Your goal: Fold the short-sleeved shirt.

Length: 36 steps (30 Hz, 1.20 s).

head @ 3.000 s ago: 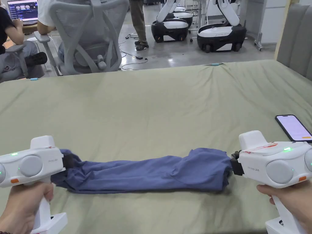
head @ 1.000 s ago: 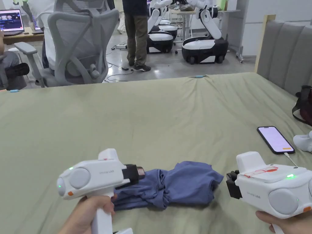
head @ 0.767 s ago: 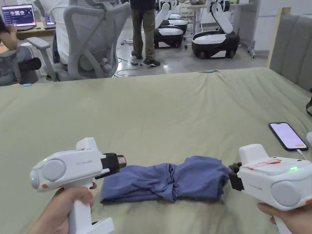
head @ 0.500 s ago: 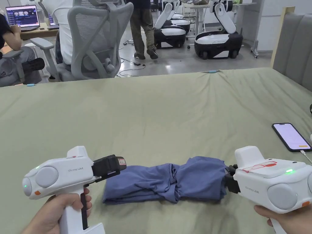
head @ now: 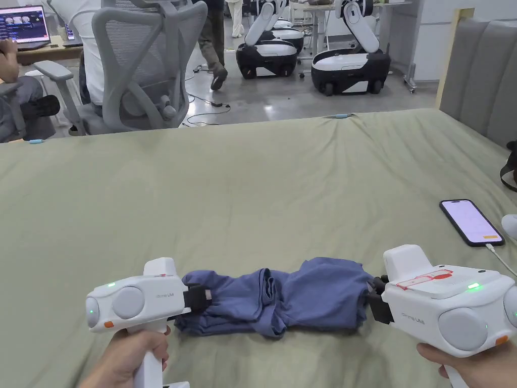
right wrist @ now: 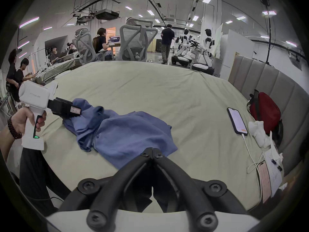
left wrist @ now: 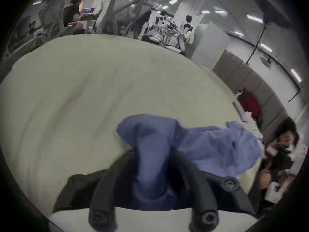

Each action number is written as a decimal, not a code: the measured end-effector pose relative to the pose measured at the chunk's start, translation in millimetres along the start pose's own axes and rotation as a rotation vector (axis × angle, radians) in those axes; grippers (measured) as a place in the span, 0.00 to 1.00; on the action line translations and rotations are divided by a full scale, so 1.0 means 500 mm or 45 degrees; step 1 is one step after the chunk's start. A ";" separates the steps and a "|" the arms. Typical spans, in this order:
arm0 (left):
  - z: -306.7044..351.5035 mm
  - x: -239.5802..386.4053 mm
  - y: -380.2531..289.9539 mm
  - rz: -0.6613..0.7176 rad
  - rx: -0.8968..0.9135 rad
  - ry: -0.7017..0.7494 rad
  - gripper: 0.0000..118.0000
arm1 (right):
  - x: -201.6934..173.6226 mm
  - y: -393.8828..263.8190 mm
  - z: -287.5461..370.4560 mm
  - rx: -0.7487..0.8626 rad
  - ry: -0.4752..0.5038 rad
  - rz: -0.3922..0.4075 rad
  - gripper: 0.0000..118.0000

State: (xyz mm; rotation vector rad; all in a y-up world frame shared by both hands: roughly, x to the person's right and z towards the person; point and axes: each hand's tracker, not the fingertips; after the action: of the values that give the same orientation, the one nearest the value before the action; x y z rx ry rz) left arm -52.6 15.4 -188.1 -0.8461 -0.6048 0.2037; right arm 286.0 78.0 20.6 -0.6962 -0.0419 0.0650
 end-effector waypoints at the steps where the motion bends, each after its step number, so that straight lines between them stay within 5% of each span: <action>1: 0.005 -0.001 0.003 0.060 -0.011 0.000 0.21 | 0.000 0.000 -0.001 -0.002 -0.001 0.001 0.00; 7: 0.051 -0.054 0.009 0.039 0.018 0.076 0.20 | 0.006 0.002 0.002 0.004 -0.013 -0.014 0.00; 13: 0.140 -0.178 0.019 0.097 0.060 0.370 0.20 | 0.007 0.008 0.001 0.016 -0.017 -0.016 0.00; 20: 0.181 -0.067 0.033 -0.008 0.093 0.310 0.20 | -0.007 0.010 -0.010 0.023 0.010 -0.027 0.00; 25: 0.193 0.075 0.058 -0.070 0.156 0.016 0.20 | -0.001 0.003 -0.008 0.007 0.007 -0.018 0.00; 36: -0.047 0.250 0.018 -0.200 -0.072 -0.103 0.20 | 0.051 -0.018 0.038 0.019 -0.056 -0.081 0.00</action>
State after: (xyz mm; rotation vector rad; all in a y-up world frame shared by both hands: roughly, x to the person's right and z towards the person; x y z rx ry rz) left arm 63.3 56.3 -154.6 -0.8440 -0.7525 0.0786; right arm 310.7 85.2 41.5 -0.6780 -0.1057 0.0194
